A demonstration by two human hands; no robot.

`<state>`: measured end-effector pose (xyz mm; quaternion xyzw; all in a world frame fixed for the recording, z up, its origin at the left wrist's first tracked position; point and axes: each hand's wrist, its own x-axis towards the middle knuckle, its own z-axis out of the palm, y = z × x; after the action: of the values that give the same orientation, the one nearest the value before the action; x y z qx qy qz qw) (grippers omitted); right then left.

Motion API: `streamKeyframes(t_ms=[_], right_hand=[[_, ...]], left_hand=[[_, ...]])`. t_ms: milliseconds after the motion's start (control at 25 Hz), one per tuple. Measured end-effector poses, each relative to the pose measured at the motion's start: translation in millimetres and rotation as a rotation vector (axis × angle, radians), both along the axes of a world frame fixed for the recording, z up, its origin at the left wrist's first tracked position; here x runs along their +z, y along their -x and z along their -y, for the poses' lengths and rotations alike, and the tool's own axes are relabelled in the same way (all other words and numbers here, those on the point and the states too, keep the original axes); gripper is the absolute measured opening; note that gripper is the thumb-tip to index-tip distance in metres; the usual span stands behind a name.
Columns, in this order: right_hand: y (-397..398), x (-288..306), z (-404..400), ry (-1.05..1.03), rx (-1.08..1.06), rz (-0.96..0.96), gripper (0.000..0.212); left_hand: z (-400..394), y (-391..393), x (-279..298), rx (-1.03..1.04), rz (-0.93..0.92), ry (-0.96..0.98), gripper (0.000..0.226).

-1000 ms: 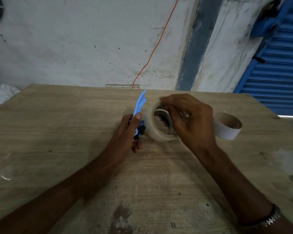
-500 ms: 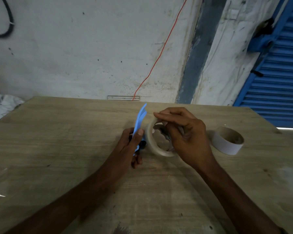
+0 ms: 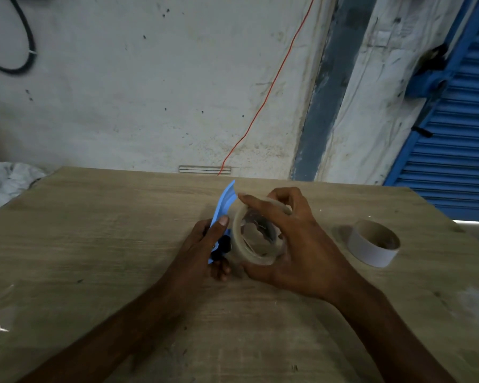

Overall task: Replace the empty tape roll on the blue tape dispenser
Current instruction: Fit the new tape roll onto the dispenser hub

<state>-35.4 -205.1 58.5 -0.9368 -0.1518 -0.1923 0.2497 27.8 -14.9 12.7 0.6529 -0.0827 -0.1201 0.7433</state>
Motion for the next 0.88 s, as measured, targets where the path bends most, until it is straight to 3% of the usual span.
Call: streamKeyframes(t_ms=[120,400,880], right_hand=[[-3.7,4.8,8.0,-0.129,0.048,-0.018,0.114],[-7.8,-1.1,10.2,-0.235,0.165,-0.027,0.111],[-9.2,-1.2,21.9,-0.044,0.229,-0.126,0.11]], left_hand=[[-4.2,-3.5,2.1,-0.035,-0.026,0.018,0.055],[-9.9,-12.0,0.9,-0.039,0.06,-0.08,0.035],[-10.9,-5.8,-0.6,-0.091,0.155,-0.232,0.039]])
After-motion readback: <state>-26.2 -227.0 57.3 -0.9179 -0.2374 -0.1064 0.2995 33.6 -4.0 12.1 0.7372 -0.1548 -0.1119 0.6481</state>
